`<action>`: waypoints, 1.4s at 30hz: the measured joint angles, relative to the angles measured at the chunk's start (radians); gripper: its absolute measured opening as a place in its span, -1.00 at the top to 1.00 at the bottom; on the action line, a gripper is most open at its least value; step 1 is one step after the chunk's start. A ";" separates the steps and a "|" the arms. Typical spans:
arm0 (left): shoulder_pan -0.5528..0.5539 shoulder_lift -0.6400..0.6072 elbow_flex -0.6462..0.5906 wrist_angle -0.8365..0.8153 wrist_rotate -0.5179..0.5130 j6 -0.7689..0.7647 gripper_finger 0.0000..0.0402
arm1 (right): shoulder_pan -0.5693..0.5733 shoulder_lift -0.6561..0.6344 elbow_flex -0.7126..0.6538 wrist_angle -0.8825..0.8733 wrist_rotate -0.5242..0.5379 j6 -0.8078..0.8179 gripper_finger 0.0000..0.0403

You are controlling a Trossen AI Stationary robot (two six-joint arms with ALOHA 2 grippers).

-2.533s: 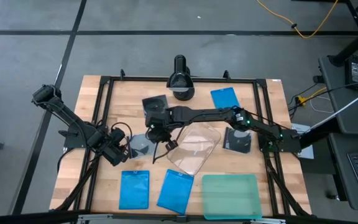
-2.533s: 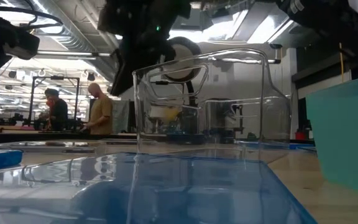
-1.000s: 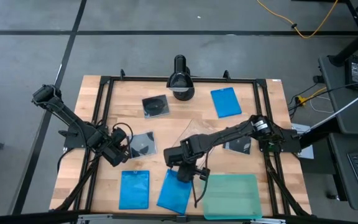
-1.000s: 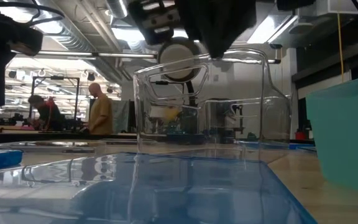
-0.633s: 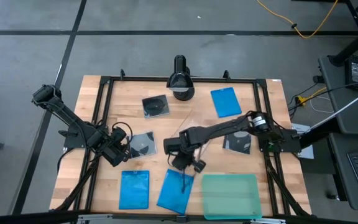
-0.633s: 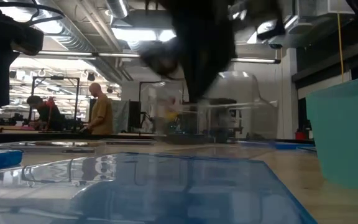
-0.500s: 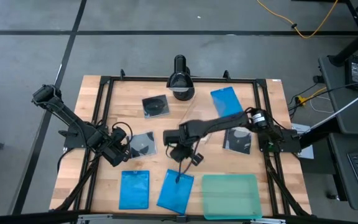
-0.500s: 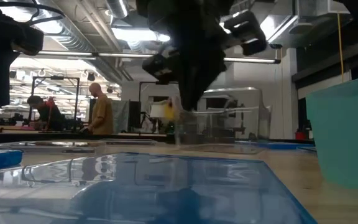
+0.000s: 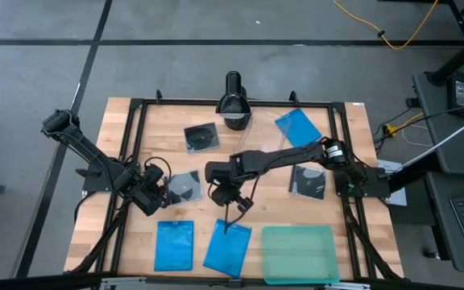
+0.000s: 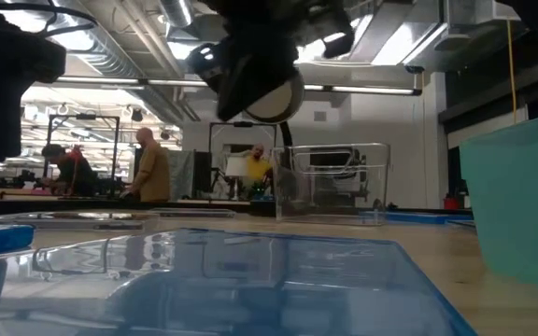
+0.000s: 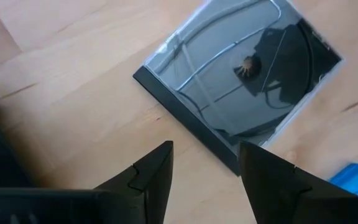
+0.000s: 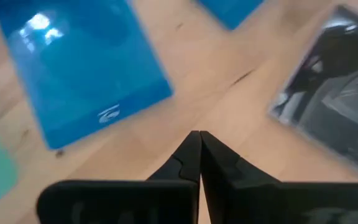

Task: Pick & place jewel cases by type
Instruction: Put the bottom left black CD case into the transparent bin

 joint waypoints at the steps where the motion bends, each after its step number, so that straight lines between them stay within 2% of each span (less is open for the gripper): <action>1: 0.001 0.000 0.000 0.000 -0.003 -0.003 0.14 | -0.007 0.000 -0.011 0.023 0.019 0.013 0.95; 4: 0.001 0.000 0.000 0.000 -0.002 -0.004 0.13 | -0.032 0.000 -0.040 0.046 0.097 0.022 0.95; 7: 0.001 0.000 0.000 -0.001 -0.005 -0.006 0.11 | -0.059 0.000 -0.060 0.087 0.129 0.043 0.95; 14: 0.001 0.009 0.000 -0.005 -0.012 -0.058 0.01 | -0.091 0.001 -0.101 0.204 0.116 0.084 0.95; 17: 0.001 0.038 -0.028 0.031 0.031 -0.124 -0.01 | -0.100 0.024 -0.100 0.234 0.116 0.075 0.95; 23: 0.001 0.131 -0.086 0.225 0.107 -0.164 0.01 | -0.112 0.071 -0.101 0.245 0.121 0.069 0.95; 30: 0.001 0.199 -0.087 0.219 0.157 -0.212 0.06 | -0.110 0.084 -0.101 0.239 0.121 0.065 0.95; 36: 0.016 0.222 -0.087 0.250 0.094 -0.213 0.20 | -0.113 0.084 -0.101 0.235 0.121 0.062 0.95; 42: 0.067 0.222 -0.087 0.289 0.078 -0.144 0.22 | -0.124 0.084 -0.101 0.235 0.120 0.062 0.95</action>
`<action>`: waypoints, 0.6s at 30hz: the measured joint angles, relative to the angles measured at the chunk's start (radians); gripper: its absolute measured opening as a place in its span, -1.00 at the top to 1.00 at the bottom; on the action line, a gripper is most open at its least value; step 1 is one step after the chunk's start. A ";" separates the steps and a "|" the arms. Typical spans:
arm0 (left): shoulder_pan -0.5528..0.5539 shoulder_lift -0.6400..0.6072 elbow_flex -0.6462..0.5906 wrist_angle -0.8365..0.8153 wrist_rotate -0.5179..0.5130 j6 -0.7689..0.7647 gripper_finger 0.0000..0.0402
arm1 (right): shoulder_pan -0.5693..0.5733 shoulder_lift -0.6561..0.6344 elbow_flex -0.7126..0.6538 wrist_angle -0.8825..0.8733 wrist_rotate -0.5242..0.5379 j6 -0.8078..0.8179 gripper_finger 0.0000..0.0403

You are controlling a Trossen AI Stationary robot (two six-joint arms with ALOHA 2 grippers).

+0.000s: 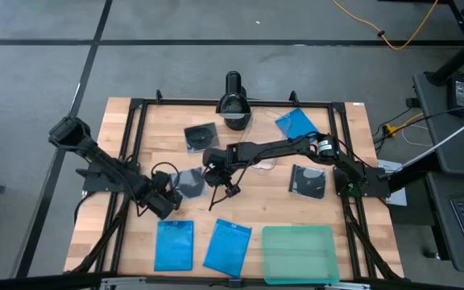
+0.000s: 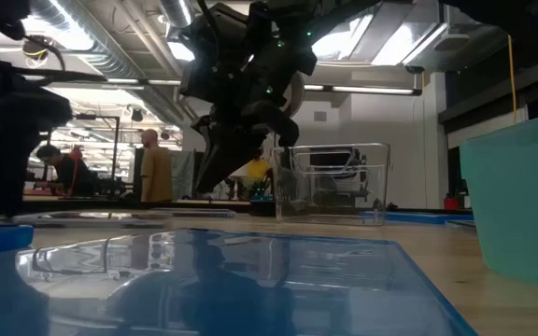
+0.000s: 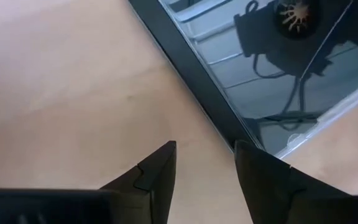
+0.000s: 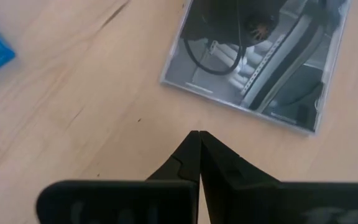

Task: Pick & place jewel cases by type
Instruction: Put the bottom left black CD case into the transparent bin

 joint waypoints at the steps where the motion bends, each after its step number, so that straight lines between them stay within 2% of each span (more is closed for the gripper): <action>1: 0.010 0.000 0.000 -0.001 -0.001 0.013 0.22 | -0.004 0.000 0.000 -0.002 0.000 0.000 0.95; 18: 0.119 -0.027 0.000 0.001 -0.003 0.111 0.25 | -0.039 0.058 0.001 -0.006 -0.001 0.004 0.95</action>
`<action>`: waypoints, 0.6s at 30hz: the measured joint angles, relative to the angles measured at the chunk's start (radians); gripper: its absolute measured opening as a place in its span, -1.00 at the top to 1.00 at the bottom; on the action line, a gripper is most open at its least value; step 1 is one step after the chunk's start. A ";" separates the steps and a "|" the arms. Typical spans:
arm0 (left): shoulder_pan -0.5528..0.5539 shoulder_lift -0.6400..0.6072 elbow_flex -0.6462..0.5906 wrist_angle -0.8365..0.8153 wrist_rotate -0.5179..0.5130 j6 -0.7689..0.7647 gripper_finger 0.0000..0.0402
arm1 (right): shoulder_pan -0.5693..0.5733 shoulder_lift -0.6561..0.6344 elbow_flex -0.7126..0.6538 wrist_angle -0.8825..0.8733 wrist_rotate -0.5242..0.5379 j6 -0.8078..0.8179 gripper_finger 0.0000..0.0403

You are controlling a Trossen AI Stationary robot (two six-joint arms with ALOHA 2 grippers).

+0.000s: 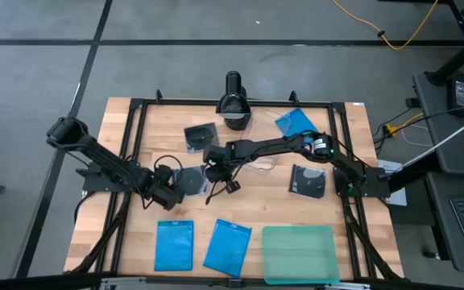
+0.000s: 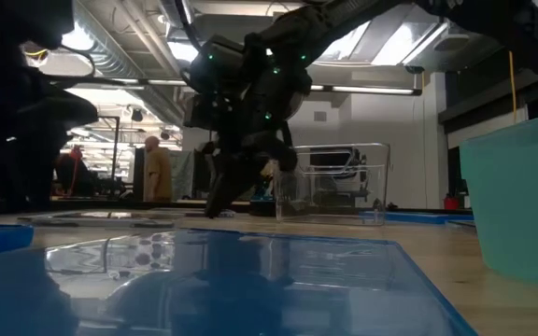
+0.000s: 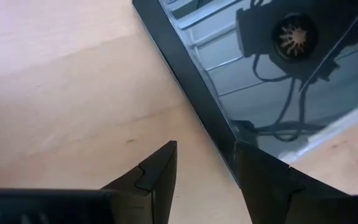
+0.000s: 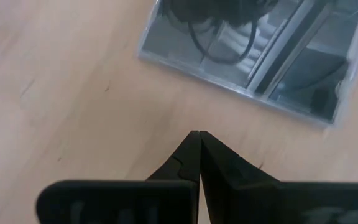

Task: Pick & place jewel cases by type
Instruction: Put the bottom left black CD case into the transparent bin

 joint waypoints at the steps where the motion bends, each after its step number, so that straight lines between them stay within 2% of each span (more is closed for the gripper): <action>1: 0.011 0.002 0.000 0.004 0.000 0.012 0.25 | 0.000 0.001 0.000 -0.004 0.000 0.002 0.95; 13: 0.187 0.012 0.000 0.138 -0.034 0.246 0.27 | -0.004 0.008 0.000 0.012 0.000 0.003 0.95; 18: 0.224 -0.012 0.000 0.120 -0.028 0.286 0.27 | -0.004 0.008 0.000 0.016 0.000 0.003 0.95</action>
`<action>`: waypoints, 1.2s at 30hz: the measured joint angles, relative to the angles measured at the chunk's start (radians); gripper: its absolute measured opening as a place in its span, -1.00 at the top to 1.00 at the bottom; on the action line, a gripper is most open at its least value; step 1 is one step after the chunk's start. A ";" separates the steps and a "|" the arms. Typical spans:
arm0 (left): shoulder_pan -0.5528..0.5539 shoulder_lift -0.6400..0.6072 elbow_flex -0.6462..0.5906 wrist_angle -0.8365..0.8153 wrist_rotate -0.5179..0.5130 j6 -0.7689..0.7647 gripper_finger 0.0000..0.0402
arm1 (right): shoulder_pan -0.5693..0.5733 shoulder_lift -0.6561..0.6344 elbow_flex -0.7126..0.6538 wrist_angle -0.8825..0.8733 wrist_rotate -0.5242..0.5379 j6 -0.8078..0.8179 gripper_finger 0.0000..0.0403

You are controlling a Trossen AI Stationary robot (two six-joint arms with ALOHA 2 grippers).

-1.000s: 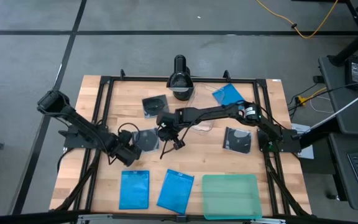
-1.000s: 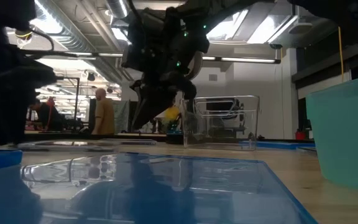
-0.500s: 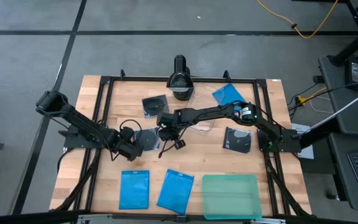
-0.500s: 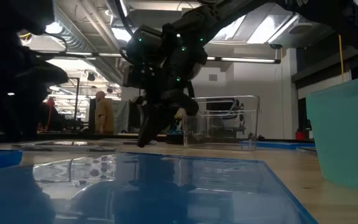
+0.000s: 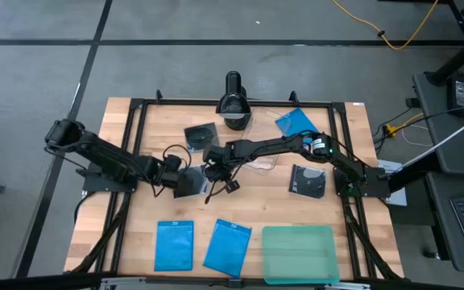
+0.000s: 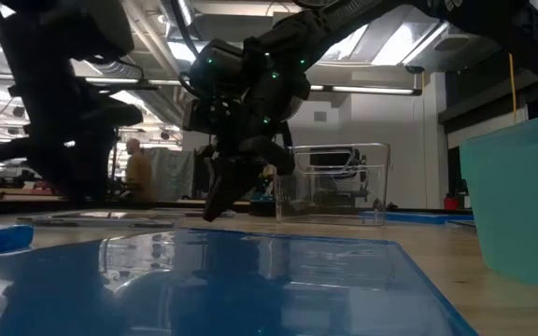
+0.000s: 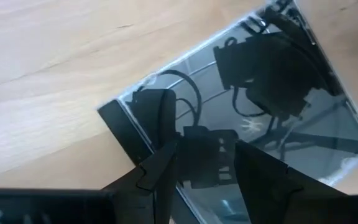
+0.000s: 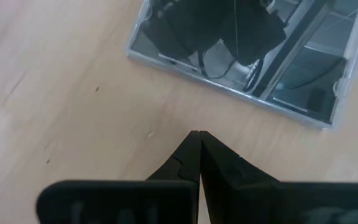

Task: Pick & place jewel cases by type
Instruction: Put the bottom left black CD case into the transparent bin

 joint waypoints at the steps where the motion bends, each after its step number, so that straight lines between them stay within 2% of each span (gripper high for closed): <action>1: 0.000 -0.008 0.000 -0.002 0.006 0.003 0.27 | 0.000 0.000 0.000 0.000 0.000 0.000 0.95; 10: -0.052 -0.050 0.000 -0.155 0.008 -0.115 0.27 | 0.000 0.000 0.000 0.007 0.000 0.000 0.95; 17: -0.081 -0.048 -0.082 -0.001 0.007 -0.210 0.27 | -0.001 0.000 0.000 0.033 0.000 -0.001 0.95; 24: -0.082 -0.051 -0.138 0.126 -0.012 -0.233 0.27 | -0.001 0.000 0.000 0.033 0.000 -0.001 0.95; 36: -0.082 -0.048 -0.140 0.167 -0.023 -0.232 0.27 | -0.015 0.006 0.000 0.026 -0.043 0.003 0.95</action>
